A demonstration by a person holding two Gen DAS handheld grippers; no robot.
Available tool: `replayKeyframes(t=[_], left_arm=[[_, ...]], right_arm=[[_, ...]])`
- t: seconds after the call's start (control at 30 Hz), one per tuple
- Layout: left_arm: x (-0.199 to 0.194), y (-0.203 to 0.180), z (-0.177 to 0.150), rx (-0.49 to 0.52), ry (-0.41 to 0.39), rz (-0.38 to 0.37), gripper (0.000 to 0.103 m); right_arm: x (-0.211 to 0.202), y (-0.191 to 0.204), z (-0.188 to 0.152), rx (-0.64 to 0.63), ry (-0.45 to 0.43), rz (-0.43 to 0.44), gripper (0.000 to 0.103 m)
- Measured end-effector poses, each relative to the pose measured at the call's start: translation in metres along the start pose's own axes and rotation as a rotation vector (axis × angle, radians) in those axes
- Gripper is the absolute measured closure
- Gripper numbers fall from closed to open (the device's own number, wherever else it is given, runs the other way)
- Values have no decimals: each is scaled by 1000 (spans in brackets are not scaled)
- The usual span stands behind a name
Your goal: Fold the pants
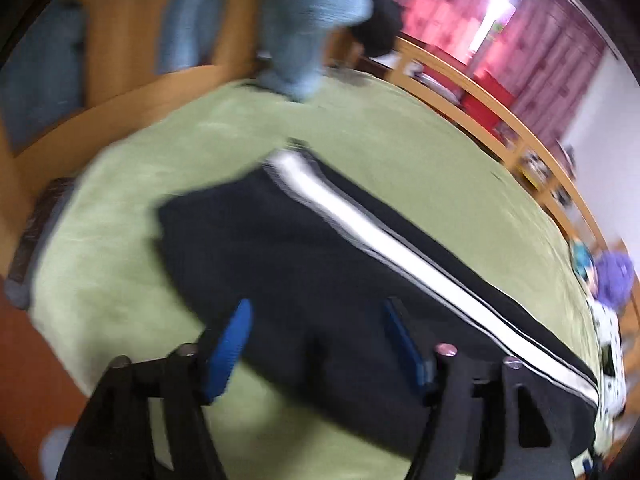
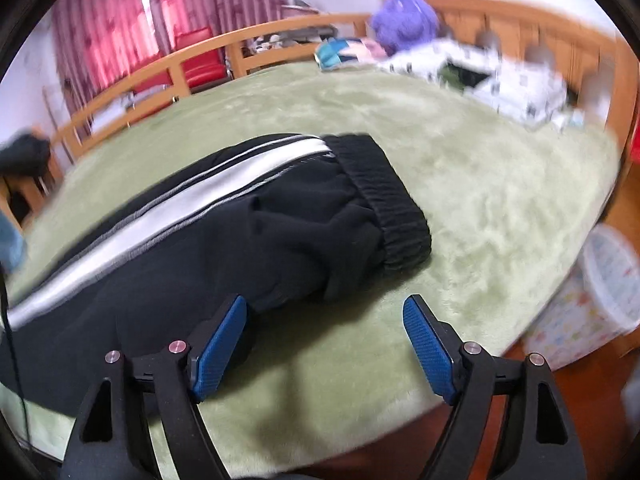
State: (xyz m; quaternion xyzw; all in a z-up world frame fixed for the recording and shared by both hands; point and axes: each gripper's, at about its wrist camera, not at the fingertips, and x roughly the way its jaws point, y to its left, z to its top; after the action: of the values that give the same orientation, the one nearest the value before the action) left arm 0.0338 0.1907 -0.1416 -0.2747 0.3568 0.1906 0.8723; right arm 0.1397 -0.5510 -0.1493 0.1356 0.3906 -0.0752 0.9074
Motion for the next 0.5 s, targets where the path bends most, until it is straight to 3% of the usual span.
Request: replayKeyframes(t=[0.1,0.17,0.27,0.33,0.43,0.5], left_arm=[[10,-55,-10,76,21,-84,35],[23,-92,-17,132,44,-102,35],[46,-140,-31,233,94,-134,34],[65,-169,-47,332,140,-79,32],[104,-195,-75,445,267,53,31],[107,-204,-91,516,239,117,23]], right_arm=[[15,-17,14,80,3,151,23],[33,-25,21,135,37,206,20],[56,-30,24,190,84,256,5],[60,-19,27,130,73,215,3],[70,5,25,-1,66,61,9],[70,14,19,-87,17,-50,40]])
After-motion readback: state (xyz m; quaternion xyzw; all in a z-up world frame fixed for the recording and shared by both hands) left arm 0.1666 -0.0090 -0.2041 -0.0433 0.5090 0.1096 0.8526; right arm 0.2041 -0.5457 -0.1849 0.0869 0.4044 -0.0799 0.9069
